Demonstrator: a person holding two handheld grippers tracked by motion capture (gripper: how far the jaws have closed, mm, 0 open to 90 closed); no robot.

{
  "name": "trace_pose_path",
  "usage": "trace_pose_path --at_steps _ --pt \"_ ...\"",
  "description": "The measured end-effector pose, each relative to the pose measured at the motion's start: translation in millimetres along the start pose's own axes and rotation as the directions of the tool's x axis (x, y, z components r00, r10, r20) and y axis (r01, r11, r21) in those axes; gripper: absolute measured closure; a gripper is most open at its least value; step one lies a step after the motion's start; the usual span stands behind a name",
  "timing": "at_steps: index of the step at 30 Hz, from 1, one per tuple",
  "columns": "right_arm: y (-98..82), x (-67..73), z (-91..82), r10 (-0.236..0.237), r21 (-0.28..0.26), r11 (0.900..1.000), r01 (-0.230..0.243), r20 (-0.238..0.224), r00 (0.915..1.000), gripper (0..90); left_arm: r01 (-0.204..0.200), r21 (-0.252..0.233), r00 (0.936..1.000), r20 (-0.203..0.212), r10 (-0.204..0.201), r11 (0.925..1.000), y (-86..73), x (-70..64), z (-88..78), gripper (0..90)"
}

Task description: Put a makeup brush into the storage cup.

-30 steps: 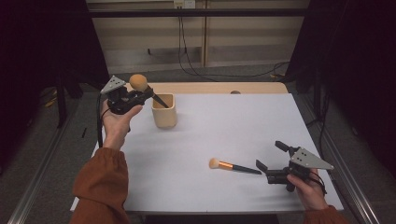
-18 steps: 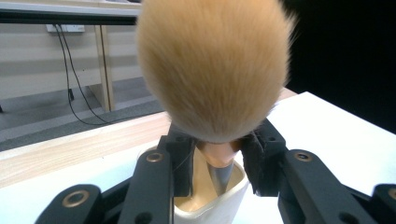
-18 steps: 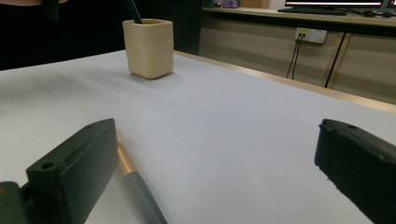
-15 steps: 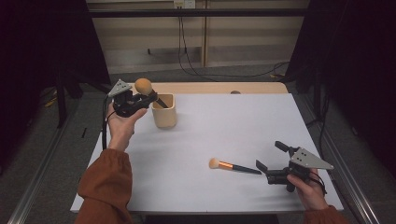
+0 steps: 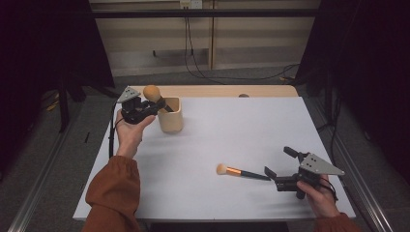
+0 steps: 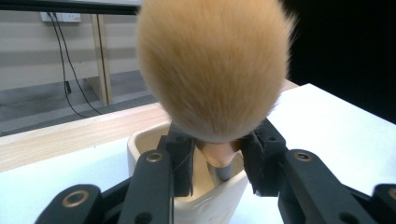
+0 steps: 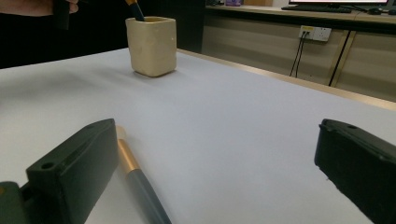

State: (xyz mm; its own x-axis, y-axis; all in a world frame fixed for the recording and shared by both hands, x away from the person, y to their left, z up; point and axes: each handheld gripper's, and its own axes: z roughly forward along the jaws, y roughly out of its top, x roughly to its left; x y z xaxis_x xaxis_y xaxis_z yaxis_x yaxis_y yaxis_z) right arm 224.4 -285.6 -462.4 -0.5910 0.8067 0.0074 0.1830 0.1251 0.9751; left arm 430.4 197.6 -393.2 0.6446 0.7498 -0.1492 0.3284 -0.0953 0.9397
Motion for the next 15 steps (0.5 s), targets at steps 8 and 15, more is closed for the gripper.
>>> trace_pose_path --at_steps 8,15 --pt "-0.2 -0.8 -0.6 0.005 0.001 1.0 -0.005 0.003 1.0 0.0 -0.003 0.01 1.0 -0.005 0.003 0.9999 -3.4 0.8 5.8 66.3" --pt "-0.6 -0.8 -0.5 0.005 0.003 1.0 -0.005 0.001 1.0 0.0 0.009 0.031 0.9999 -0.01 -0.009 0.9995 -6.9 3.8 10.9 66.3"
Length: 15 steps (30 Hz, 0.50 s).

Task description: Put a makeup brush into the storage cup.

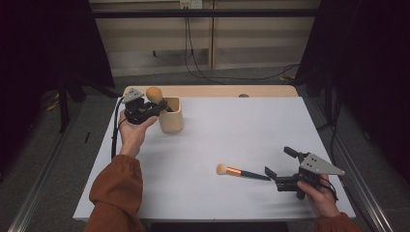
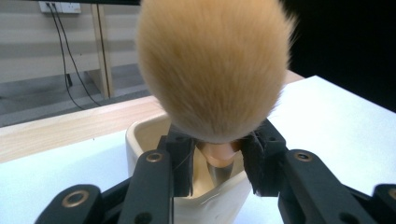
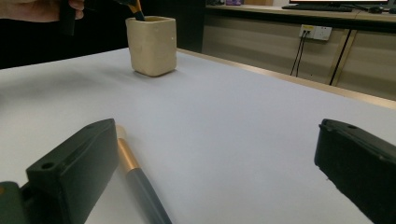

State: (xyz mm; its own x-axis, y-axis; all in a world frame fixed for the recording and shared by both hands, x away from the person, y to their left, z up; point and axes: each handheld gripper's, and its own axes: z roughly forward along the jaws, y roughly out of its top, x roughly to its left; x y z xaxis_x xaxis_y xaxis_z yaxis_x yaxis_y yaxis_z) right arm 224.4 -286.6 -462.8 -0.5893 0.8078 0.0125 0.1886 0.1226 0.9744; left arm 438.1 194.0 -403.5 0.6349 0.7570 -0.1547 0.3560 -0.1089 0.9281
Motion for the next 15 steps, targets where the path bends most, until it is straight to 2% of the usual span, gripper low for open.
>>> trace_pose_path --at_steps 15 --pt "-0.6 0.1 0.6 0.002 0.002 1.0 -0.002 -0.006 1.0 0.0 0.018 0.018 0.9997 -0.018 -0.018 0.9997 -4.0 7.0 9.1 66.1"
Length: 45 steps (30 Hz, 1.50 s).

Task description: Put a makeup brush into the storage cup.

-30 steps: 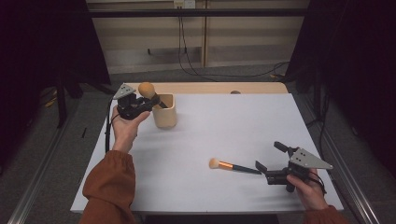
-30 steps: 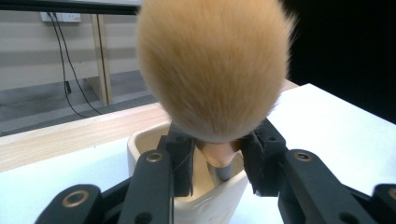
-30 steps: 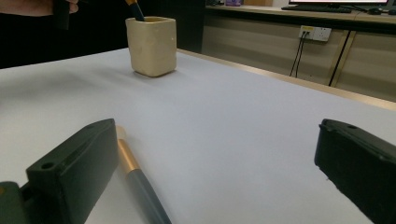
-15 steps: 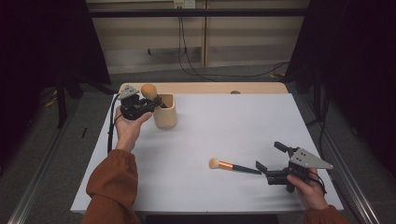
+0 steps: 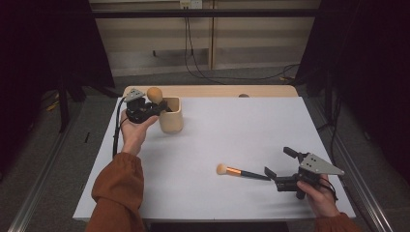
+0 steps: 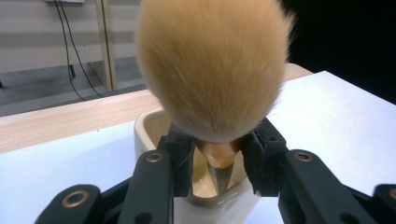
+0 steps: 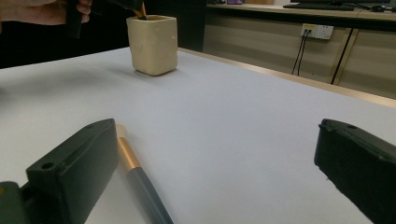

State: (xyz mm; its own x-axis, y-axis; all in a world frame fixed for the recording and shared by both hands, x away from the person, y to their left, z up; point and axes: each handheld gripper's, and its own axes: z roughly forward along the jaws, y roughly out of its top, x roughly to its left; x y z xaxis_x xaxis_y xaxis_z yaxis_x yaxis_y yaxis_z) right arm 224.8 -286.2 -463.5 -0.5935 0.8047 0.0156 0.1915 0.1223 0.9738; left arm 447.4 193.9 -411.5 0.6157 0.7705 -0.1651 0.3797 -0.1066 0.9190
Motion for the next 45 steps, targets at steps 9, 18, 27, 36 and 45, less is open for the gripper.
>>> trace_pose_path --at_steps 9,18,27,36,45 --pt "-0.5 -0.1 0.2 0.0 0.002 1.0 0.0 0.001 1.0 0.0 -0.009 0.037 0.9999 -0.007 0.009 0.9993 -3.4 -0.3 2.8 65.7" --pt "-0.8 -0.1 0.2 -0.001 0.0 1.0 0.001 0.0 1.0 0.0 -0.005 0.015 0.999 -0.044 0.005 0.9999 -4.1 2.2 -5.0 45.5" --pt "-1.1 1.1 1.5 -0.003 0.005 1.0 0.003 -0.003 1.0 0.0 0.009 0.006 0.9952 -0.097 -0.008 0.9999 -9.1 3.7 -13.6 16.9" --pt "-1.3 0.9 1.2 -0.005 0.005 1.0 0.005 0.0 1.0 0.0 -0.001 -0.021 0.9964 -0.085 0.0 0.9998 -11.8 0.1 -25.1 4.4" --pt "-1.7 0.1 0.4 -0.003 0.002 1.0 0.003 0.01 0.9999 0.0 -0.055 -0.053 0.9983 -0.021 0.054 0.9971 -19.5 -9.9 -41.5 1.6"
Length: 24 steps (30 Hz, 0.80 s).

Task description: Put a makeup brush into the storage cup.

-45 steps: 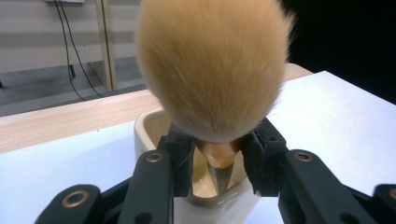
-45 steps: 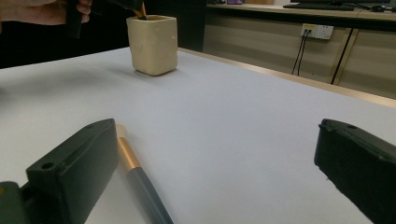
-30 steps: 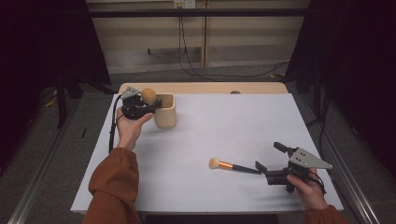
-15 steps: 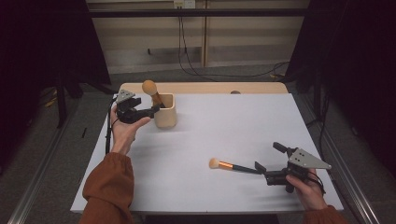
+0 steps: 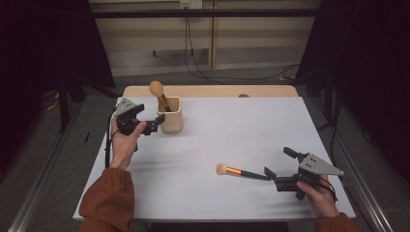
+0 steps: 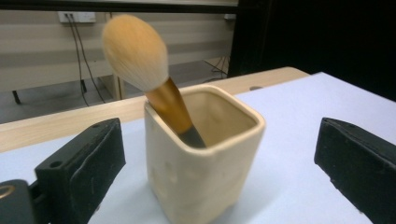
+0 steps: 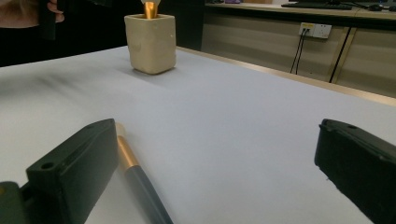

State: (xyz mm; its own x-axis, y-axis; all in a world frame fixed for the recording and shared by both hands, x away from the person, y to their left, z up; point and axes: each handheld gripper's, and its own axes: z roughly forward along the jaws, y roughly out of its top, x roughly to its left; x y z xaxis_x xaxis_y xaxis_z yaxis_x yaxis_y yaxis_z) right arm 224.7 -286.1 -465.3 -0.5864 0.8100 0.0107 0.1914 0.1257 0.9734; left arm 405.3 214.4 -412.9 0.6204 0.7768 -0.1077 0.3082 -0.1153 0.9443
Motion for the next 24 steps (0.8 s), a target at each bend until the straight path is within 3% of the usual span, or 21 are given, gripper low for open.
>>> trace_pose_path --at_steps 3,6,9,15,21,24 --pt "-0.3 -0.2 -0.1 0.002 0.002 1.0 -0.002 0.005 1.0 0.0 -0.003 -0.012 1.0 0.003 0.003 0.9999 -2.7 -3.1 -5.6 1.9" --pt "-0.5 -0.2 -0.3 0.003 0.001 1.0 -0.003 0.008 1.0 0.0 -0.024 0.024 0.9992 -0.033 0.024 0.9994 -1.2 -9.3 -11.3 2.1" --pt "-0.6 -0.3 0.1 0.001 0.001 1.0 -0.001 0.009 1.0 0.0 0.002 -0.004 0.9998 -0.019 -0.002 1.0 0.4 -15.5 -18.1 2.2" --pt "-0.6 -0.7 -0.6 0.001 -0.001 1.0 -0.001 0.012 0.9999 0.0 -0.065 -0.014 0.9973 -0.036 0.065 0.9978 -6.0 -25.8 -29.5 3.5" --pt "-0.9 -0.7 -1.0 0.002 -0.002 1.0 -0.002 0.01 0.9999 0.0 -0.013 -0.042 0.9999 -0.002 0.013 0.9991 -16.4 -31.2 -42.9 3.2" --pt "-1.1 -0.5 -0.8 0.0 -0.003 1.0 0.0 0.013 0.9999 0.0 -0.027 -0.043 0.9996 -0.008 0.027 0.9987 -19.4 -36.6 -51.8 2.9"
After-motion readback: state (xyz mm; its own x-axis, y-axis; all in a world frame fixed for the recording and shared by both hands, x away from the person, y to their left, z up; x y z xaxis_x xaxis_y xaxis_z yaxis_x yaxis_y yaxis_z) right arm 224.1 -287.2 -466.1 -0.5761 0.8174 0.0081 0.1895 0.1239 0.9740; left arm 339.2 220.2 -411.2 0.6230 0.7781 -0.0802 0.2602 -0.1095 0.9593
